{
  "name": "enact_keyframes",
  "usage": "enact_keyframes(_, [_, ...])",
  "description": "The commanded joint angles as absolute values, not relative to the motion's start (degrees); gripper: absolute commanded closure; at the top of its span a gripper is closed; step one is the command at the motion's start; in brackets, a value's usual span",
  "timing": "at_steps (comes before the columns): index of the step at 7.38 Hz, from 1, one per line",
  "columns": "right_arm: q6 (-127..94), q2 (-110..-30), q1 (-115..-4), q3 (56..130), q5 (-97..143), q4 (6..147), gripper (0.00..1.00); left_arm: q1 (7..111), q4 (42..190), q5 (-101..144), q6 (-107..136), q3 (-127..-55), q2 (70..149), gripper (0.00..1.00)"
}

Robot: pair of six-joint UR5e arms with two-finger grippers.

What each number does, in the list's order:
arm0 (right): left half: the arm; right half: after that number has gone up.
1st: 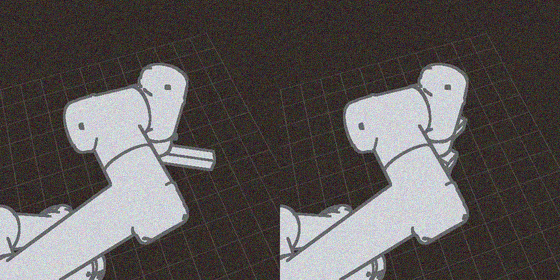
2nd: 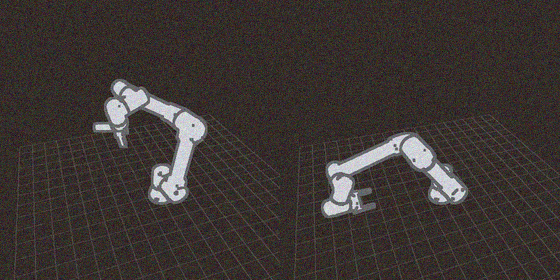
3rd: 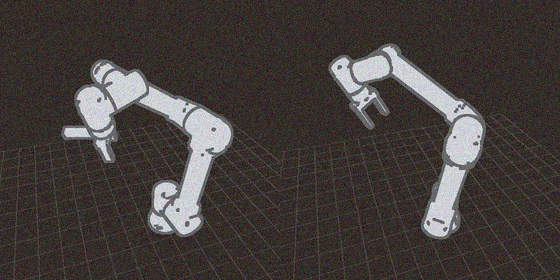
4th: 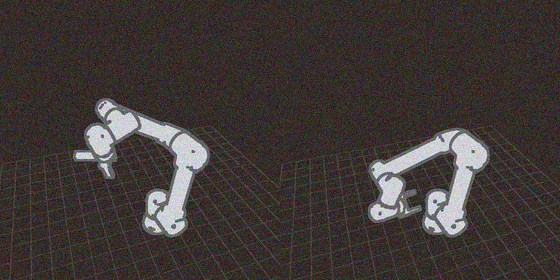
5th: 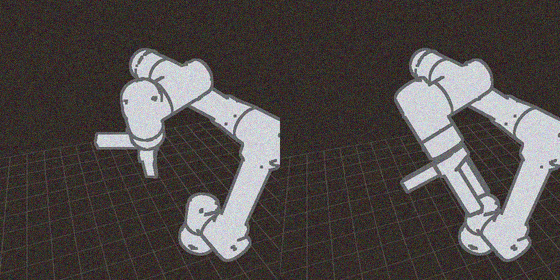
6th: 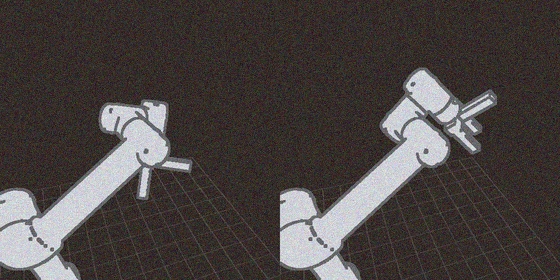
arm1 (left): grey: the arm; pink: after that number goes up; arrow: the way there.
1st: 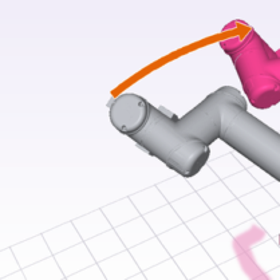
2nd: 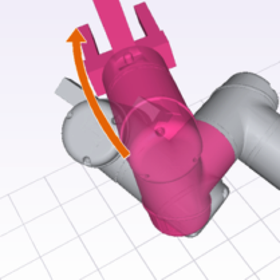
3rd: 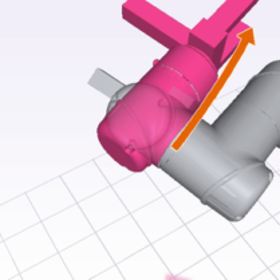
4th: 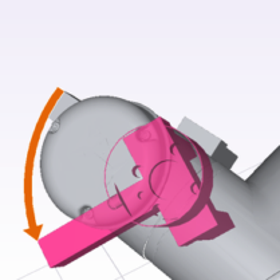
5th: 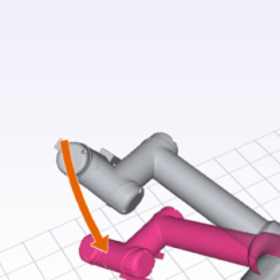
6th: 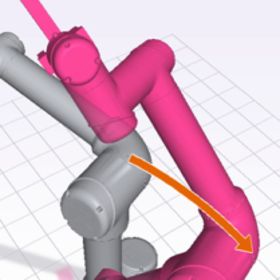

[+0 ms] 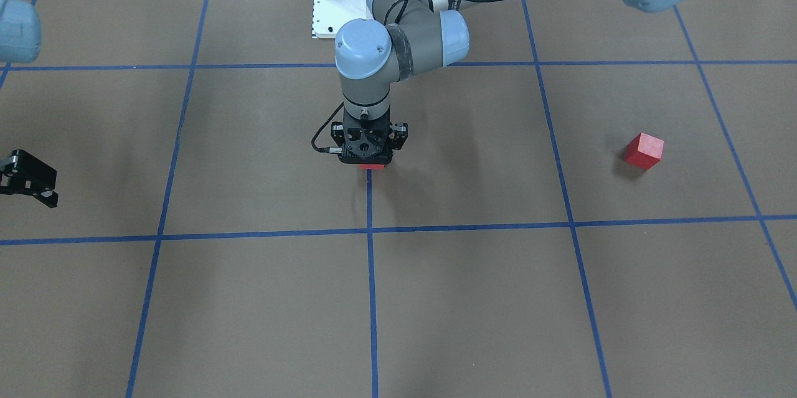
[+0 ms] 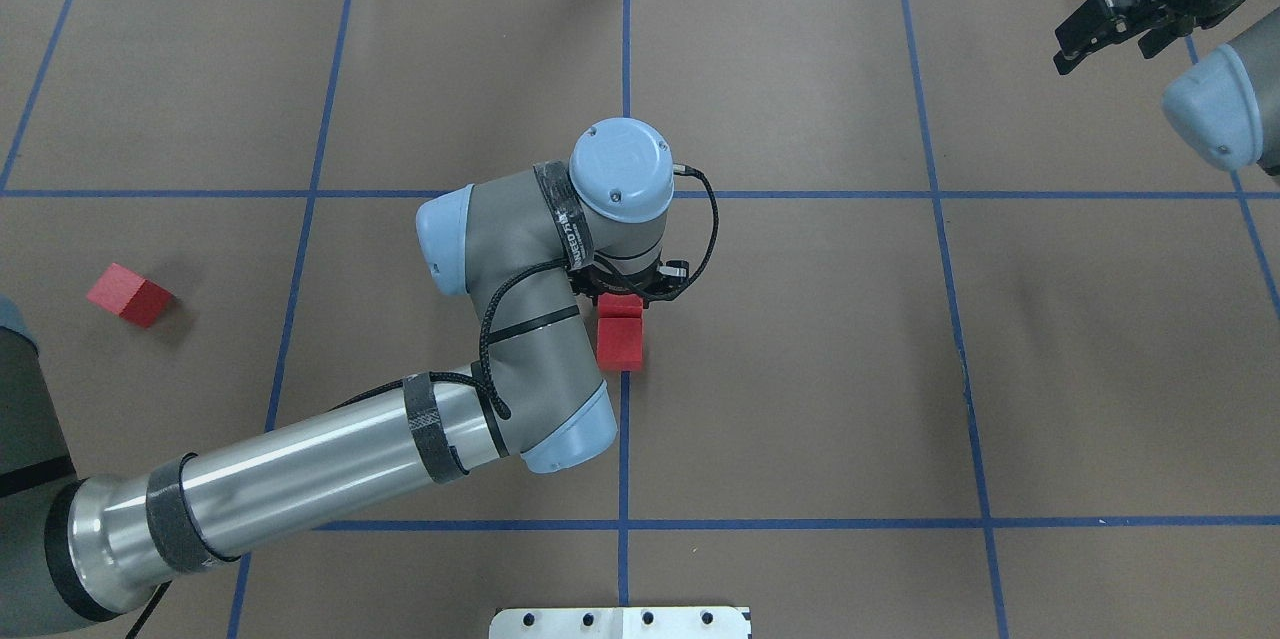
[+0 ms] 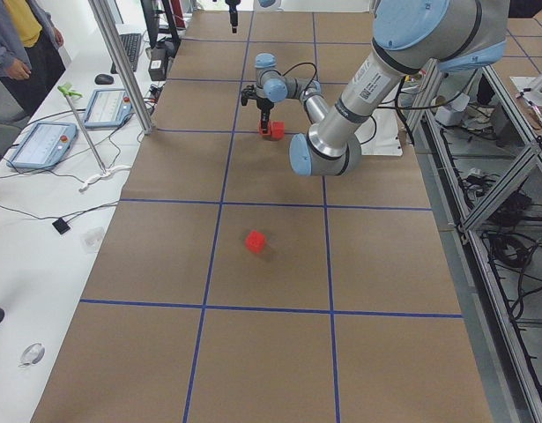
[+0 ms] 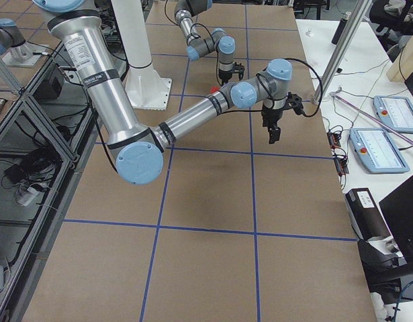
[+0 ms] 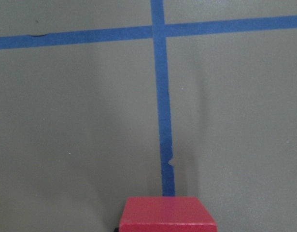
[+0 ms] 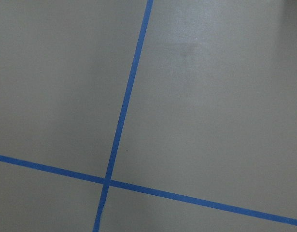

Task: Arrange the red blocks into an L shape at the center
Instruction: 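Lower the held cube against the center cube, farther from the robot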

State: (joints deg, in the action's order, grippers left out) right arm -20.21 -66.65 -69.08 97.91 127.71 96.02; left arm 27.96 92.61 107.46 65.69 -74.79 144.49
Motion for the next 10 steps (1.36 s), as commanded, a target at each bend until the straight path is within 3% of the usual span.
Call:
enact_keyframes(1, [-20.2, -66.7, -69.1, 97.9, 127.7, 96.0, 0.00, 27.6, 92.6, 107.4, 66.0, -74.7, 144.5, 1.00])
enact_keyframes(10, [-20.2, -66.7, -69.1, 97.9, 127.7, 96.1, 0.00, 27.5, 93.5, 107.4, 66.0, -74.6, 144.1, 1.00])
